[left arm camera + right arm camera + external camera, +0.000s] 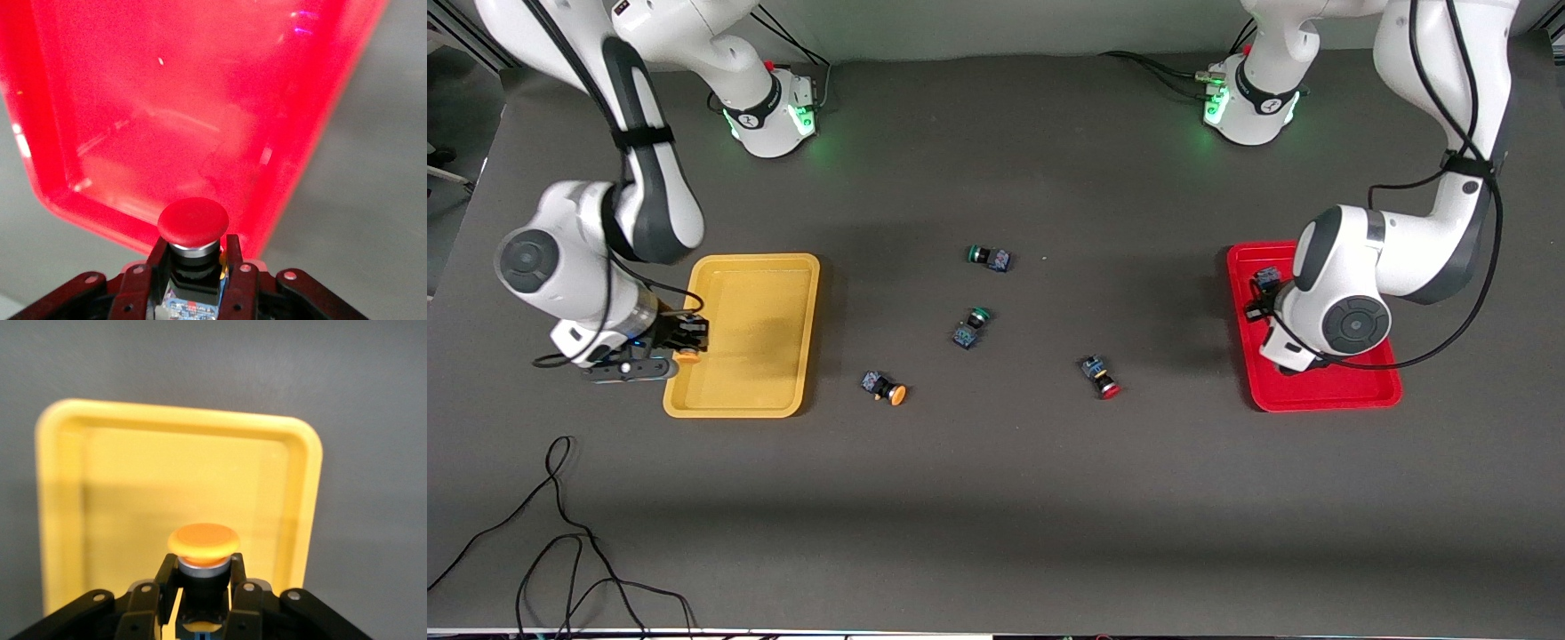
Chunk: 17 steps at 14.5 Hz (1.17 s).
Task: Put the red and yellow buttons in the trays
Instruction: 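Carry the yellow button into the yellow tray while the left gripper carries red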
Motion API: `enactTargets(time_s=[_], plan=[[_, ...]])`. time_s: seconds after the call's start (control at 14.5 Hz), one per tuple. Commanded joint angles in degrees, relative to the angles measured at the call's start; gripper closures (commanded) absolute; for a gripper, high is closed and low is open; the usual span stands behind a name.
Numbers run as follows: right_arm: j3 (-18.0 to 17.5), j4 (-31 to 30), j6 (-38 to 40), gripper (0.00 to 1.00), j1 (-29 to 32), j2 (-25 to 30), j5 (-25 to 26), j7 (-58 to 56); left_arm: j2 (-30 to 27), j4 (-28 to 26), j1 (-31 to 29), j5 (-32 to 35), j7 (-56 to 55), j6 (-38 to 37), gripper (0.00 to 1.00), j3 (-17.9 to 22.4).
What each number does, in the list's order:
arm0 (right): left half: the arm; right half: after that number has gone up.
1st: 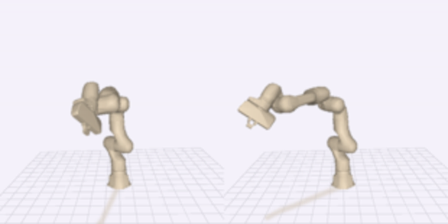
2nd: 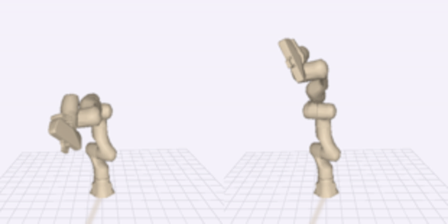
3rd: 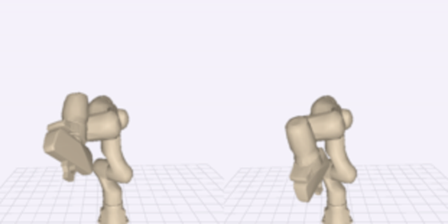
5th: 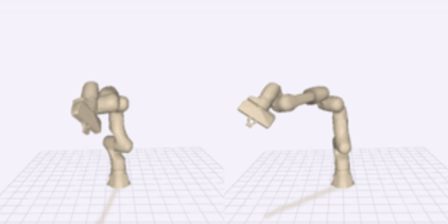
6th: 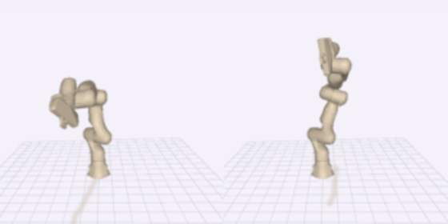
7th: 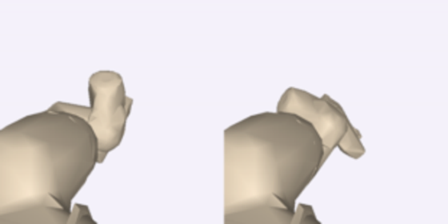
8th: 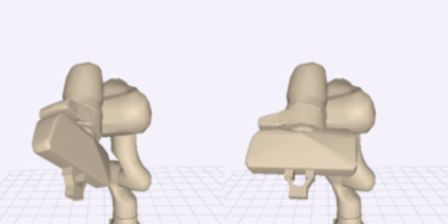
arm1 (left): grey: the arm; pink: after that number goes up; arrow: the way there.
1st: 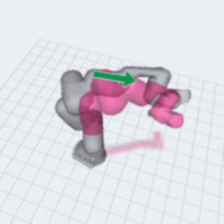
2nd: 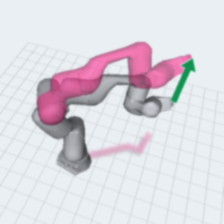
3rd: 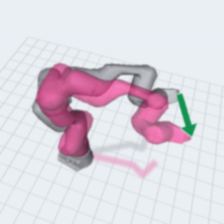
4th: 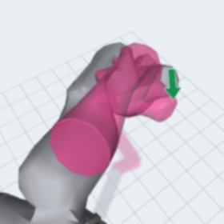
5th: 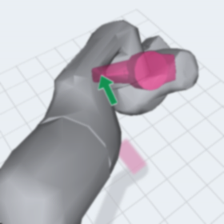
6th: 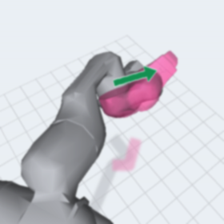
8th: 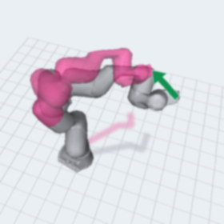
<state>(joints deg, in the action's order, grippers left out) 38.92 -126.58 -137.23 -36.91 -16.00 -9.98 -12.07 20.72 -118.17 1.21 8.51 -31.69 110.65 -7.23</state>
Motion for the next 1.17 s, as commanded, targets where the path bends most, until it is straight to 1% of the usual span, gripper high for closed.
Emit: enactTargets(time_s=[0.0, 0.07, 0.21, 0.28, 0.34, 0.41, 0.48, 0.55, 0.62, 0.76, 0.83, 0.89, 0.96, 1.03, 1.1], plan=[[0.2, -0.4, -4.3, 0.86, 1.6, -5.9, -8.1, -9.8, -2.1, -7.6, -2.4, 3.0, 0.8, 7.1, 1.0, -0.8], [0.2, -0.4, -5.4, 0.86, 1.7, -7.3, -10.7, -13.4, -2.0, -8.6, -3.8, 3.8, 2.5, 8.8, 1.0, -0.8], [0.2, -0.2, -5.4, 0.86, 1.6, -9.5, -16.1, -17.4, -2.1, -9.0, -5.8, 3.8, 6.4, 8.9, 1.0, -0.8], [0.2, -0.1, -5.2, 0.73, 1.7, -9.7, -16.6, -17.8, -2.3, -8.9, -6.0, 3.8, 6.5, 8.5, 1.0, -0.8], [0.2, 0.4, -4.8, 0.25, 1.7, -9.8, -16.6, -17.8, -2.3, -8.7, -6.0, 3.8, 6.6, 8.4, 0.72, -0.9], [0.1, 0.8, -4.5, 0.0, 1.7, -9.8, -16.7, -17.3, -2.3, -8.6, -6.0, 3.8, 6.6, 8.5, 0.26, -0.9], [0.1, 1.2, -4.0, 0.0, 1.6, -9.7, -16.7, -16.9, -2.4, -8.4, -5.9, 3.7, 6.6, 8.4, 0.01, -1.0], [0.1, 2.0, -3.3, 0.0, 1.4, -9.2, -16.7, -16.1, -2.7, -7.6, -5.5, 3.3, 6.4, 7.7, 0.01, -1.3], [0.4, 3.0, -1.3, 0.0, 1.1, -8.4, -16.7, -15.4, -2.9, -5.8, -4.8, 3.2, 6.4, 5.5, 0.01, -1.5], [2.1, 6.0, 4.4, 0.0, 0.6, -6.8, -15.8, -13.5, -2.4, 0.3, -2.1, 2.0, 5.7, -0.2, 0.01, -2.9], [3.2, 8.3, 8.3, 0.0, 0.0, -5.7, -14.0, -12.0, -2.0, 3.8, -0.4, -0.7, 5.5, -3.1, 0.01, -3.3], [4.2, 11.7, 12.3, 0.0, -0.4, -4.9, -10.7, -10.0, -1.0, 7.9, 1.2, -3.8, 5.4, -6.0, 0.01, -3.4], [4.4, 15.4, 16.4, 0.0, -0.7, -4.7, -7.8, -7.5, 0.4, 12.3, 3.2, -5.9, 4.8, -8.1, 0.01, -3.4], [4.3, 18.9, 20.2, 0.0, -1.0, -4.7, -6.4, -5.3, 2.8, 17.0, 5.5, -6.7, 3.2, -9.5, 0.01, -3.4], [4.2, 21.7, 23.3, 0.0, -2.3, -4.7, -6.0, -3.4, 6.5, 22.8, 8.3, -6.9, -0.3, -9.7, 0.01, -3.4]])
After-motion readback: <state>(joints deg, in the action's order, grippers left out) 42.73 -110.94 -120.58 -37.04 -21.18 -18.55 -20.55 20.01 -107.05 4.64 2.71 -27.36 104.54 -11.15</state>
